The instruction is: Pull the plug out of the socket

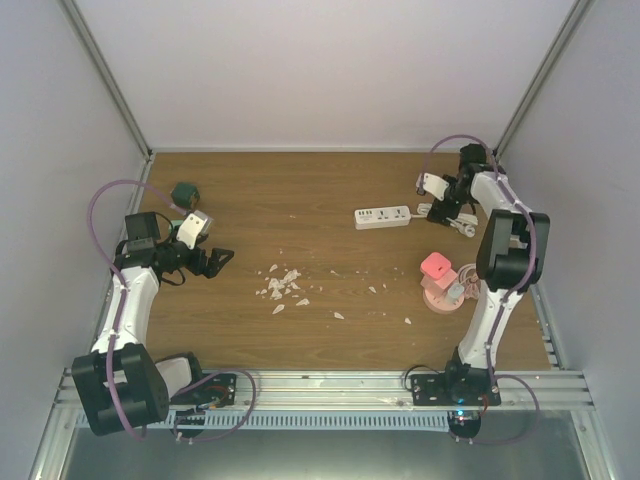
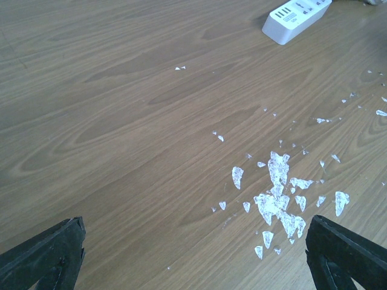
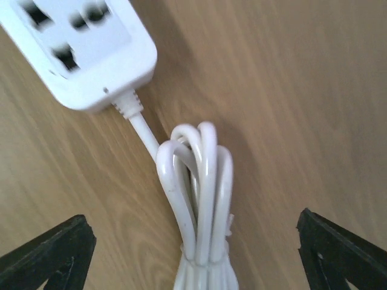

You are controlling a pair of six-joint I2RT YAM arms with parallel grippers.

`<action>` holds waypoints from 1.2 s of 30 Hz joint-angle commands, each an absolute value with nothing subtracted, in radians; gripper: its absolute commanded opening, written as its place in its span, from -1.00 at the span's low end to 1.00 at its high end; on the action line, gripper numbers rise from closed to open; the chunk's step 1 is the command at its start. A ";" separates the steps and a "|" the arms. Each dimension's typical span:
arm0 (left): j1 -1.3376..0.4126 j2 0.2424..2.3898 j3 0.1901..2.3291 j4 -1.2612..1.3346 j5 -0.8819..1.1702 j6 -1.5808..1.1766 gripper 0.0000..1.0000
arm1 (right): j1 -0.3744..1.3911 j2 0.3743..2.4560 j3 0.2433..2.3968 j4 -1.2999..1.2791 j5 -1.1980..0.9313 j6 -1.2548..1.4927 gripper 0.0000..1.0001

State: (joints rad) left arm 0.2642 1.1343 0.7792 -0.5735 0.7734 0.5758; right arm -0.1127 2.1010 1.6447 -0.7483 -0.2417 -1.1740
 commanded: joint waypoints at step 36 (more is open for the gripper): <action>0.263 1.132 0.769 -0.572 0.819 0.587 0.98 | -0.720 1.410 0.941 -1.071 -0.498 -1.678 0.85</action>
State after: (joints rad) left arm 0.2642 1.1343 0.7792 -0.5735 0.7895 0.5766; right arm -0.7132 1.4437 1.0054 -1.1141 -0.5125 -1.5879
